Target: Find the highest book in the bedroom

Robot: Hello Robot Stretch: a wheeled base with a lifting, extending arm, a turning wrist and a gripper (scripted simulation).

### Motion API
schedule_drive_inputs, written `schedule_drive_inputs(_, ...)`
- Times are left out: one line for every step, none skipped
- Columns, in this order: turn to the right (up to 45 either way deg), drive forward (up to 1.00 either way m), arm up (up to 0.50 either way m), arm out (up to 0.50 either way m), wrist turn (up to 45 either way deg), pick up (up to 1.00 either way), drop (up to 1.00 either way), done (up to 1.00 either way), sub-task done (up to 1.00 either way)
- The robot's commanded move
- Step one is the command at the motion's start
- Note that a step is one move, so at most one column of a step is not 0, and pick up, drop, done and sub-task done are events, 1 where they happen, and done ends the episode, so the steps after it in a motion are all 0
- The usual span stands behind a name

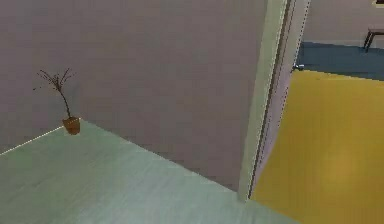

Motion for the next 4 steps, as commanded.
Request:
schedule_drive_inputs(45.0,0.00,0.00,0.00,0.0,0.00,0.00,0.00,0.00)
schedule_drive_inputs(33.0,0.00,0.00,0.00,0.0,0.00,0.00,0.00,0.00)
schedule_drive_inputs(0.0,0.60,0.00,0.00,0.0,0.00,0.00,0.00,0.00)
schedule_drive_inputs(24.0,0.00,0.00,0.00,0.0,0.00,0.00,0.00,0.00)
